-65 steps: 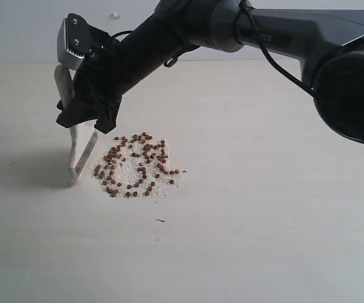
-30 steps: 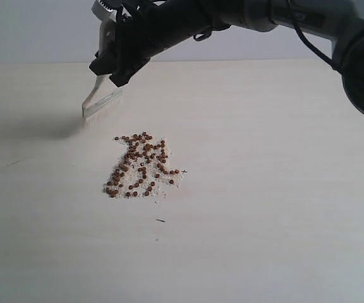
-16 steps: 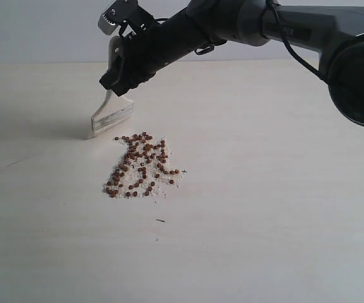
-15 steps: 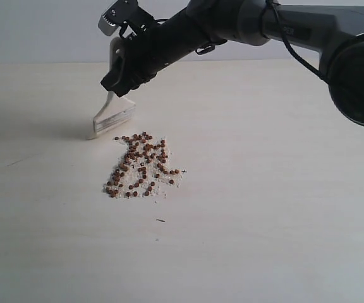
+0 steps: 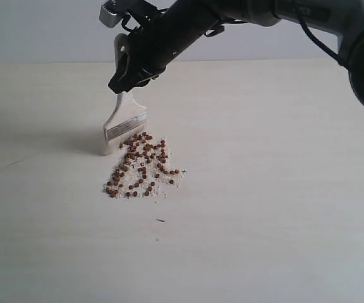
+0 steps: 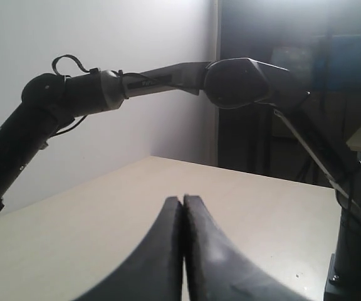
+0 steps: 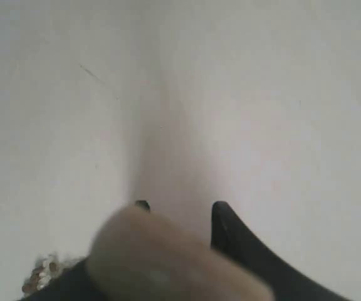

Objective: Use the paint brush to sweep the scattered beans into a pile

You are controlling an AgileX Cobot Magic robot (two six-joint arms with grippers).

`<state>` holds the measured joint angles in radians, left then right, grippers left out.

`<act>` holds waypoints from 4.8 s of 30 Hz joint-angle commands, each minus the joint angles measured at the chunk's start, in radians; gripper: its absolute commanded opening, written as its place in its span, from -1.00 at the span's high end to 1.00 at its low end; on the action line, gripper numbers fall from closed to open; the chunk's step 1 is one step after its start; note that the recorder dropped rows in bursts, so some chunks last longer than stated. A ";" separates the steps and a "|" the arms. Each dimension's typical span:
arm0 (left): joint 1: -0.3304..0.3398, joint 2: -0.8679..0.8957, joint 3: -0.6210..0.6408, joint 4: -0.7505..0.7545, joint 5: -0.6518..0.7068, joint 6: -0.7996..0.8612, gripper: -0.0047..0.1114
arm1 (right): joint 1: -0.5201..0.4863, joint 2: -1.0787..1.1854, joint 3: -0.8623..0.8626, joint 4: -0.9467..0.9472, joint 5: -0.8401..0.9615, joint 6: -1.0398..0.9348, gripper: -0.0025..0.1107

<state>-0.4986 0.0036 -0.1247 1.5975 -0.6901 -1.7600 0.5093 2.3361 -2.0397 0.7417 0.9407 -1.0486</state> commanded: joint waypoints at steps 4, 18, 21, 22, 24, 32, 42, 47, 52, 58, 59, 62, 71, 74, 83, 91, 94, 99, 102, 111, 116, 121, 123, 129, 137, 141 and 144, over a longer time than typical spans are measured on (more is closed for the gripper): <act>0.001 -0.004 0.008 -0.001 -0.001 -0.002 0.92 | -0.005 -0.027 -0.001 -0.050 0.055 0.055 0.96; 0.001 -0.004 0.008 -0.001 -0.001 -0.002 0.92 | -0.005 -0.060 -0.001 -0.030 -0.149 0.061 0.96; 0.001 -0.004 0.008 -0.001 -0.001 -0.002 0.92 | -0.005 -0.066 -0.001 -0.056 -0.194 0.155 0.96; 0.001 -0.004 0.008 -0.001 -0.001 -0.002 0.92 | -0.005 -0.067 -0.001 -0.075 -0.210 0.190 0.96; 0.001 -0.004 0.008 -0.001 -0.001 -0.002 0.92 | -0.005 -0.067 -0.001 -0.147 -0.237 0.295 0.96; 0.001 -0.004 0.008 -0.001 -0.001 -0.002 0.92 | -0.005 -0.067 -0.001 -0.508 -0.212 0.713 0.96; 0.001 -0.004 0.008 -0.001 -0.001 -0.002 0.92 | 0.009 -0.067 0.002 -0.436 -0.165 0.790 0.96; 0.001 -0.004 0.008 -0.001 -0.001 -0.002 0.92 | 0.043 -0.067 0.065 -0.447 -0.230 0.803 0.96; 0.001 -0.004 0.008 -0.001 -0.001 -0.002 0.92 | 0.049 -0.070 0.068 -0.430 -0.133 0.816 0.96; 0.001 -0.004 0.008 -0.001 -0.001 -0.002 0.92 | 0.049 -0.116 0.068 -0.430 -0.067 0.816 0.96; 0.001 -0.004 0.008 -0.001 -0.001 -0.002 0.92 | 0.049 -0.124 0.068 -0.430 -0.056 0.816 0.96; 0.001 -0.004 0.008 -0.001 -0.001 -0.002 0.92 | 0.049 -0.128 0.068 -0.430 -0.029 0.816 0.96; 0.001 -0.004 0.008 -0.001 -0.001 -0.002 0.92 | 0.049 -0.144 0.068 -0.427 -0.155 0.791 0.96; 0.001 -0.004 0.008 -0.001 -0.001 -0.002 0.92 | 0.049 -0.147 0.068 -0.427 -0.193 0.789 0.96; 0.001 -0.004 0.008 -0.001 -0.001 -0.002 0.92 | 0.049 -0.114 0.068 -0.392 -0.231 0.663 0.96; 0.001 -0.004 0.008 -0.001 -0.001 -0.002 0.92 | 0.068 -0.068 0.068 -0.351 -0.232 0.598 0.96; 0.001 -0.004 0.008 -0.001 -0.001 -0.002 0.92 | 0.083 -0.052 0.068 -0.354 -0.232 0.589 0.96; 0.001 -0.004 0.008 -0.001 -0.001 -0.002 0.92 | 0.090 -0.056 0.068 -0.337 -0.172 0.590 0.96; 0.001 -0.004 0.008 -0.001 -0.001 -0.002 0.92 | 0.090 -0.067 0.068 -0.336 -0.104 0.605 0.96; 0.001 -0.004 0.008 -0.001 -0.001 -0.002 0.92 | 0.090 -0.076 0.068 -0.331 0.003 0.605 0.96; 0.001 -0.004 0.008 -0.001 -0.001 -0.002 0.92 | 0.090 -0.107 0.068 -0.333 -0.033 0.599 0.96; 0.001 -0.004 0.008 -0.001 -0.001 -0.002 0.92 | 0.090 -0.122 0.068 -0.336 -0.100 0.599 0.96; 0.001 -0.004 0.008 -0.001 -0.001 -0.002 0.92 | 0.090 -0.122 0.068 -0.336 -0.111 0.599 0.96; 0.001 -0.004 0.008 -0.001 -0.001 -0.002 0.92 | 0.090 -0.129 0.068 -0.403 -0.128 0.677 0.96; 0.001 -0.004 0.008 -0.001 -0.001 -0.002 0.92 | 0.090 -0.189 0.068 -0.614 -0.118 0.950 0.96; 0.001 -0.004 0.008 -0.001 -0.001 -0.002 0.92 | 0.090 -0.213 0.068 -0.628 -0.086 1.004 0.96; 0.001 -0.004 0.008 -0.001 -0.001 -0.002 0.92 | 0.090 -0.235 0.098 -0.629 -0.084 1.024 0.96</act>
<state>-0.4986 0.0036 -0.1189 1.5997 -0.6901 -1.7600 0.6001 2.1304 -1.9663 0.1283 0.8520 -0.0553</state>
